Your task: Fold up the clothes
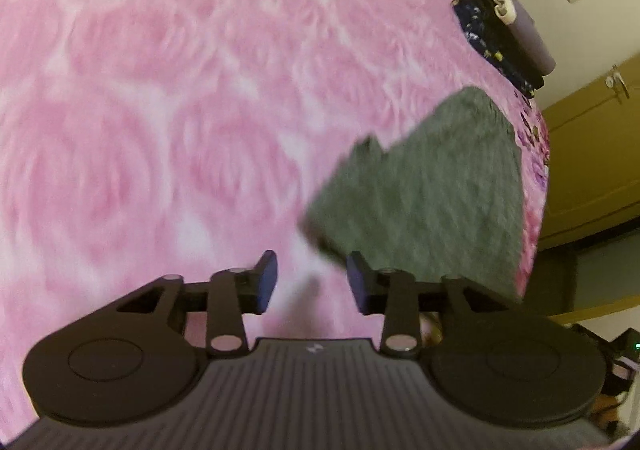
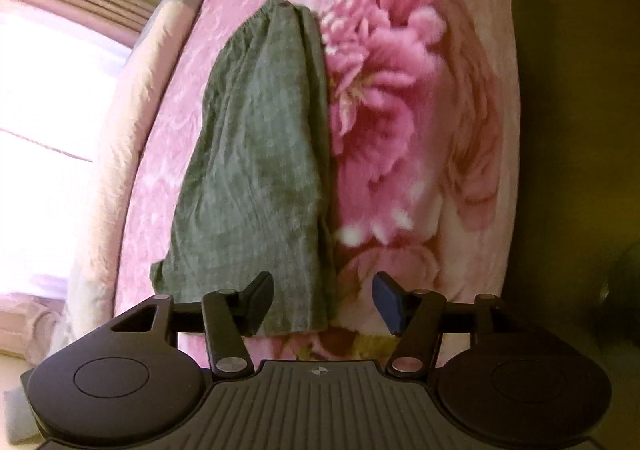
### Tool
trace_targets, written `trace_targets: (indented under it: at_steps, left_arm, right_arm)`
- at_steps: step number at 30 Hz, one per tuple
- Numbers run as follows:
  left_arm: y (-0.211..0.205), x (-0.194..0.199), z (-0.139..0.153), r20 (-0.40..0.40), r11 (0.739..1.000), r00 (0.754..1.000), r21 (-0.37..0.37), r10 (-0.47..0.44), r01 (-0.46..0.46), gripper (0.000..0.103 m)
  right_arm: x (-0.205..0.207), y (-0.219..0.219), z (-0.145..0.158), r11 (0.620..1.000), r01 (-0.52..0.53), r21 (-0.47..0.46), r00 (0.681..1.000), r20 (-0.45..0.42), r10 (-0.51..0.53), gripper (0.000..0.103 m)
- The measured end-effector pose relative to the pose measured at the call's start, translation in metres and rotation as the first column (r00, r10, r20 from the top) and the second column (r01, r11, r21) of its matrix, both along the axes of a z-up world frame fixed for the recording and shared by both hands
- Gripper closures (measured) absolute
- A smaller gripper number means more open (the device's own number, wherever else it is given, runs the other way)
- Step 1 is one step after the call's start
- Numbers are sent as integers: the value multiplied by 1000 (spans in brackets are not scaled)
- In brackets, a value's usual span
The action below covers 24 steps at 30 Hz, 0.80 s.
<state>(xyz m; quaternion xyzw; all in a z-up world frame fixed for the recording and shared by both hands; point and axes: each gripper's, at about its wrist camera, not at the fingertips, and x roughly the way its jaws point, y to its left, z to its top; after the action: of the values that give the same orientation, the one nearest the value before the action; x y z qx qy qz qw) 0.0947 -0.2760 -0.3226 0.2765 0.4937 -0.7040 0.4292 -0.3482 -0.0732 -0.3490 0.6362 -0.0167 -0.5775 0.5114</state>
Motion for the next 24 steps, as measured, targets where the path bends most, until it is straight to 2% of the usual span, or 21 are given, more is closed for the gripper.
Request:
trace_targets:
  at_steps: [2, 5, 6, 7, 8, 10, 12, 14, 15, 18, 20, 22, 23, 24]
  left_arm:
    - [-16, -5, -7, 6, 998, 999, -41, -37, 37, 60]
    - [-36, -19, -23, -45, 993, 992, -31, -117, 115, 62]
    - [-39, -25, -28, -74, 989, 986, -12, -150, 150, 68]
    - [-42, -31, -33, -103, 983, 978, 2, -183, 184, 78]
    - [-42, -35, -34, -119, 977, 970, 7, -210, 213, 97]
    - [-36, -38, -31, -119, 972, 965, 10, -234, 237, 98]
    - [-27, -30, -21, -162, 981, 968, 5, -192, 195, 98]
    - [-16, -15, -16, -213, 993, 971, 25, -110, 118, 98]
    - [-11, -11, -19, -201, 995, 976, 42, -82, 92, 97]
    - [-2, -13, -32, -54, 995, 997, 76, -59, 63, 89]
    - [-4, -19, -21, -33, 996, 996, 26, -81, 81, 88]
    - [-7, -24, -10, -12, 995, 995, -23, -101, 101, 89]
    - [-8, -27, -5, -1, 993, 994, -47, -111, 111, 89]
    - [-10, -30, 0, 11, 990, 993, -71, -121, 121, 89]
  right_arm:
    - [6, -5, -5, 1000, -20, -3, 1000, -8, 20, 45]
    - [10, -14, -11, 999, -32, -7, 999, -20, 32, 48]
    - [10, -16, -11, 1000, -28, -1, 999, -29, 28, 57]
    - [10, -18, -12, 1000, -25, 5, 999, -37, 25, 77]
    - [7, -17, -12, 1000, -18, 10, 999, -27, 18, 87]
    - [-2, -12, -13, 1000, -1, 19, 1000, 10, 1, 102]
    - [-9, -8, -7, 1000, 2, 9, 1000, 30, -2, 102]
    - [-12, -8, -1, 1000, -9, 7, 1000, 29, 9, 102]
    - [-12, -11, -2, 1000, -22, 19, 999, 26, 21, 102]
    - [-9, -19, -7, 995, -60, 78, 998, -1, 60, 101]
    - [-1, -27, -2, 993, -84, 83, 992, -83, 90, 101]
    - [7, -35, 7, 992, -107, 70, 979, -169, 118, 82]
    - [11, -39, 11, 991, -120, 65, 969, -212, 131, 80]
    - [15, -43, 15, 989, -132, 60, 957, -254, 143, 71]
